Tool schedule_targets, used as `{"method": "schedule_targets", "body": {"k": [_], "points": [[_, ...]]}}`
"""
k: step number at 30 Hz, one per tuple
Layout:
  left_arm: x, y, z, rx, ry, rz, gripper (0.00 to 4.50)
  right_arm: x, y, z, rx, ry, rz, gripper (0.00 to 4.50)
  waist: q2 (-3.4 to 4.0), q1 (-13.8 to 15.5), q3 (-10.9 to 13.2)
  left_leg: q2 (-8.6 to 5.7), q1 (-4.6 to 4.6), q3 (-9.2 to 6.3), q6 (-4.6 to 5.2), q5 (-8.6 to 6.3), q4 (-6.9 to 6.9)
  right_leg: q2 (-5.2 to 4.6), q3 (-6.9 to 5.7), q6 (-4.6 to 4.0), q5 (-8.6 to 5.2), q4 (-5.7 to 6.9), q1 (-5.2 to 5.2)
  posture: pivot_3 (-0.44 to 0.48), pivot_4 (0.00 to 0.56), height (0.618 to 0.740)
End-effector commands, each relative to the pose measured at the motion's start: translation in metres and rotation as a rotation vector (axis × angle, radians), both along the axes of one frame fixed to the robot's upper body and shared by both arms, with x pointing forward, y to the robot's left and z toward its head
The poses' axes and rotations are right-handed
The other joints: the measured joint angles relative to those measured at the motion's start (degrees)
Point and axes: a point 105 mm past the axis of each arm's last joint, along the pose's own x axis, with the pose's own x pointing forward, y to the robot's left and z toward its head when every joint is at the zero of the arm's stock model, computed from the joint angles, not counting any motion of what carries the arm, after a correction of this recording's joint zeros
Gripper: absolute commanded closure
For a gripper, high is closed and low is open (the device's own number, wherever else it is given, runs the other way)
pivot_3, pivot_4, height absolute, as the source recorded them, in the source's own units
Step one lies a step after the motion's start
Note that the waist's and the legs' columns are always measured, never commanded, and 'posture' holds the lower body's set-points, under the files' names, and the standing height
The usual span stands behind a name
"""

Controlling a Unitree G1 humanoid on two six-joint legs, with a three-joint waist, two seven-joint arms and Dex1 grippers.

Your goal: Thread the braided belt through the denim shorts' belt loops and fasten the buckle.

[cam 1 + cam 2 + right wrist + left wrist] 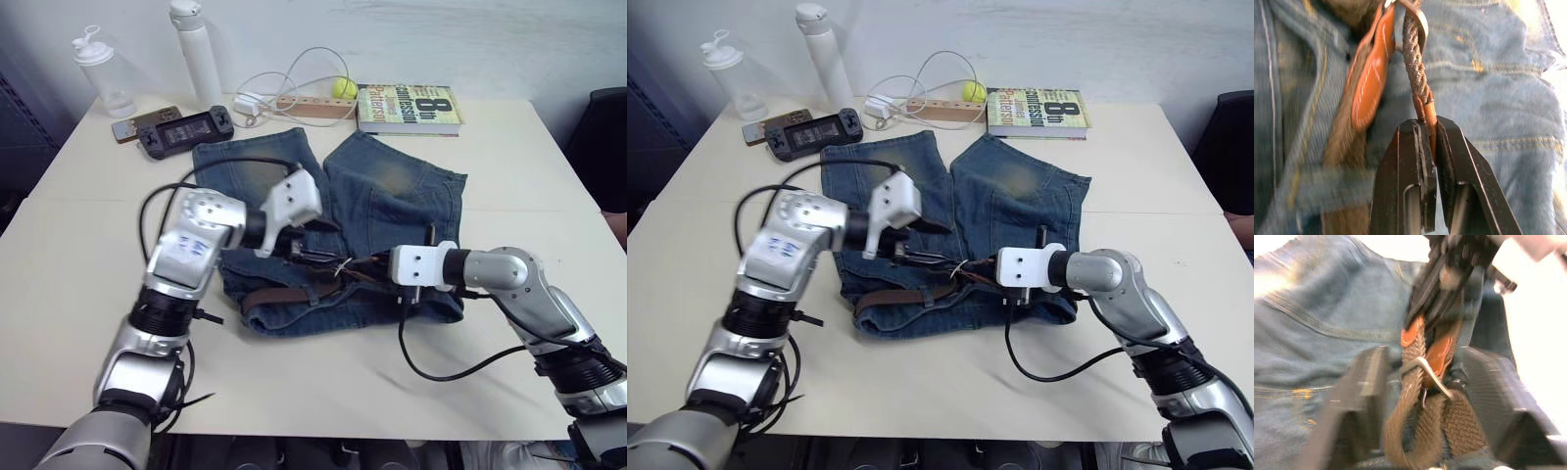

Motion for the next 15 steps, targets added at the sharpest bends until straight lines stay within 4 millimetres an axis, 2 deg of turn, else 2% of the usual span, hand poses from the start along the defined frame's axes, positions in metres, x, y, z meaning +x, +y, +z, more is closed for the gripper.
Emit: {"method": "schedule_targets", "body": {"k": [1,6,9,15], "points": [[-0.012,0.015,0.014,-0.083,0.036,0.014,0.01,0.002,-0.012,0.027,0.01,-0.093,0.005,4.5,0.0,0.0,0.0,0.0,0.01,-0.01,-0.01,0.0,0.0,0.0,0.0,0.0,0.0,0.0,0.01,0.0,0.15,0.703],[-0.029,0.027,-0.002,-0.084,0.126,0.029,0.01,0.003,-0.029,0.041,0.001,-0.14,-0.013,4.5,0.0,0.1,0.0,0.0,0.01,-0.03,-0.03,-0.01,0.0,-0.01,0.0,0.0,0.0,-0.01,0.03,0.0,0.15,0.703],[-0.031,0.035,-0.026,0.002,0.142,0.055,0.87,0.004,-0.041,0.05,-0.011,-0.173,-0.03,4.5,0.0,0.2,0.0,0.0,0.0,-0.04,-0.05,-0.02,0.0,-0.02,-0.01,0.0,0.0,-0.05,0.04,0.0,0.15,0.703],[-0.042,0.039,-0.057,0.111,0.192,0.017,3.59,0.002,-0.049,0.056,-0.024,-0.191,-0.034,4.5,0.0,0.1,0.0,0.0,0.03,-0.03,-0.09,-0.05,0.0,-0.01,0.01,-0.01,-0.01,-0.08,0.04,0.0,0.15,0.703]]}}
